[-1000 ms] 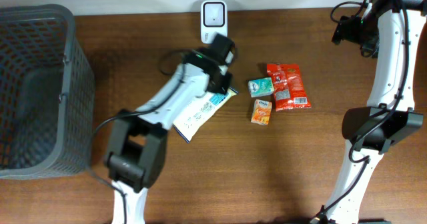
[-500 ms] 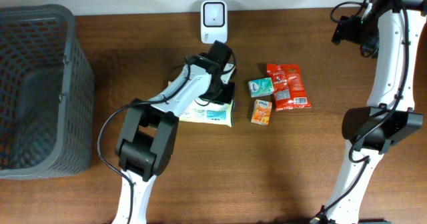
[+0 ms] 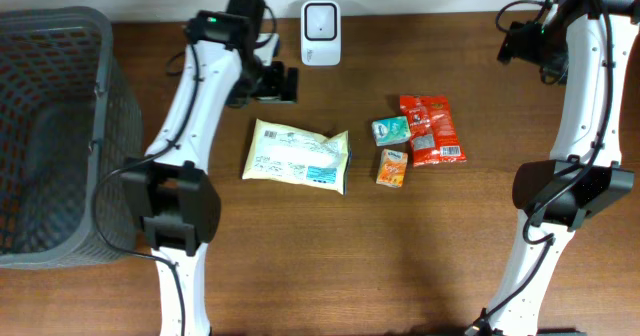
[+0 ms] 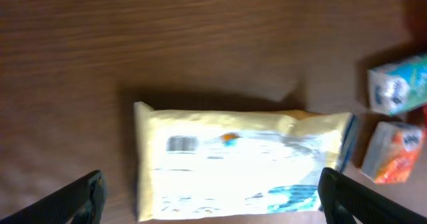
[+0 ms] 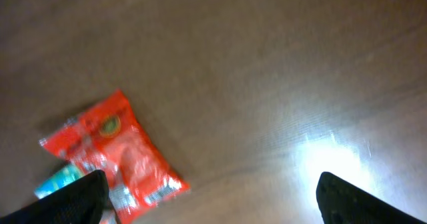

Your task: Scan the item barcode

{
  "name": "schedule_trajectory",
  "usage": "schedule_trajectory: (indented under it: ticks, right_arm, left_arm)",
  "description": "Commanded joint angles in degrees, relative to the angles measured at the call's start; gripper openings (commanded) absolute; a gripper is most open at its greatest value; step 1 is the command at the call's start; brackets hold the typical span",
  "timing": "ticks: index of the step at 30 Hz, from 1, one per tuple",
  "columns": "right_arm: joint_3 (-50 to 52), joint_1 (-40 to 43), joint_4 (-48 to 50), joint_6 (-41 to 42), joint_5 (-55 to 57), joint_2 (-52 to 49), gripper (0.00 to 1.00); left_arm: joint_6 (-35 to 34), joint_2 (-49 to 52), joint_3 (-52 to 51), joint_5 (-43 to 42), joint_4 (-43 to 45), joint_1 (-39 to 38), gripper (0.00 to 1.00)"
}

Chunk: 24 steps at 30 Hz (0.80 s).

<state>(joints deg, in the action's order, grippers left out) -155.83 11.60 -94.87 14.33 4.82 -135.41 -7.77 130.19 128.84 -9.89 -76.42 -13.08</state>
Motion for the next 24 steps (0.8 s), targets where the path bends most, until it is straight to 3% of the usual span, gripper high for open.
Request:
schedule_trajectory:
  ticks: [1,7,11,13,20,22,24]
  right_arm:
    - [-0.7,0.1,1.2,-0.6,0.1,0.7,0.99]
    - [-0.7,0.1,1.7,-0.4,-2.1,0.7,0.99]
    - [1.6,-0.6,-2.5,-4.3,-24.8,0.7,0.99]
    - [5.4,-2.5,-2.4,-5.4,-30.6,0.7,0.99]
    - [8.5,-8.8,-2.5,-6.3,-31.2,0.4,0.99]
    - [9.6,-12.6,-2.5,-8.2,-30.4,0.4,0.99]
    - [10.7,-17.1,-2.5,-5.4,-21.7,0.5,0.99]
  left_arm:
    - [-1.2,0.1,0.4,1.0,-1.7,2.2,0.99]
    - [-2.0,0.2,0.4,3.5,-0.3,2.5,0.99]
    - [-2.0,0.2,-1.1,3.5,-0.1,2.4,0.99]
    - [-2.0,0.2,-3.1,3.5,-0.1,2.4,0.99]
    - [-2.0,0.2,-5.0,3.5,1.4,2.4,0.99]
    - [-1.9,0.2,-5.0,7.8,0.6,2.4,0.99]
    - [-2.0,0.2,-5.0,9.9,0.0,3.0,0.99]
